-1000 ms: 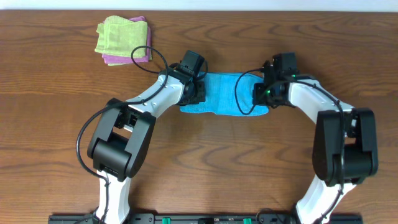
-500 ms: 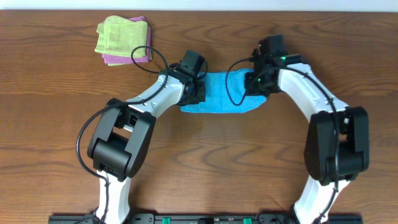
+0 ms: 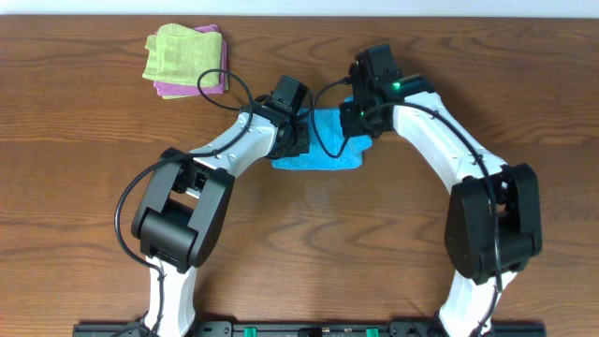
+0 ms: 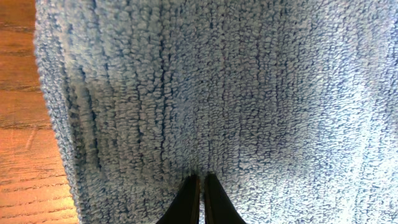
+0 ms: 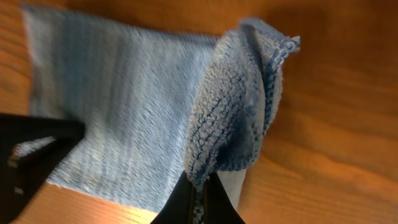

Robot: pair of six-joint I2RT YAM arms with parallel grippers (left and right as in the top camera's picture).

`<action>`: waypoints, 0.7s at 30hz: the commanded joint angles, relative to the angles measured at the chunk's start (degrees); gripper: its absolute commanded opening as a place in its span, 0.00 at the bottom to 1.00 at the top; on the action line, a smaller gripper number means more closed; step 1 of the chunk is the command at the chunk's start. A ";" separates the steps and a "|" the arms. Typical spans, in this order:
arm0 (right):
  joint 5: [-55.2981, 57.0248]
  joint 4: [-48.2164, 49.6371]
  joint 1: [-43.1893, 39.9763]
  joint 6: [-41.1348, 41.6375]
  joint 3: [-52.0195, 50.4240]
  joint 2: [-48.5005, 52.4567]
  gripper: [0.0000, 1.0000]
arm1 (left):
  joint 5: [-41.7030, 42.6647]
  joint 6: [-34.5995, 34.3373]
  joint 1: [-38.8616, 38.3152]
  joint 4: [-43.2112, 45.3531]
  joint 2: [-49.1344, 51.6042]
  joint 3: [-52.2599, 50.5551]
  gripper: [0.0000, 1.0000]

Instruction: Fold the cloth

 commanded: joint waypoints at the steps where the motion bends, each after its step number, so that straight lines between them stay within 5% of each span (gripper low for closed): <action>1: 0.57 -0.07 1.44 1.38 2.19 -0.15 0.01 | 0.00 -0.26 0.07 -0.13 1.44 -0.87 0.06; 12: 0.59 -0.33 3.78 2.12 2.29 -0.15 0.01 | 2.03 0.63 1.14 -3.39 -4.57 0.42 0.13; 13: 0.59 -0.33 3.93 2.29 2.29 -0.15 0.01 | 2.23 0.66 1.16 -3.39 -5.16 0.42 0.30; 14: 0.59 -0.31 4.04 2.36 2.29 -0.15 0.02 | 2.25 0.66 1.18 -3.34 -5.88 0.42 0.73; 15: 0.61 -0.31 4.15 2.56 2.29 -0.15 0.01 | 2.23 0.66 1.18 -3.28 -6.43 0.42 0.91; 16: 0.59 -0.28 4.20 2.80 2.29 -0.15 0.01 | 2.25 0.66 1.18 -3.28 -6.84 0.42 0.98; 21: 0.59 -0.28 4.31 3.15 2.29 -0.15 0.02 | 3.28 0.66 1.18 -3.39 -7.91 0.42 0.95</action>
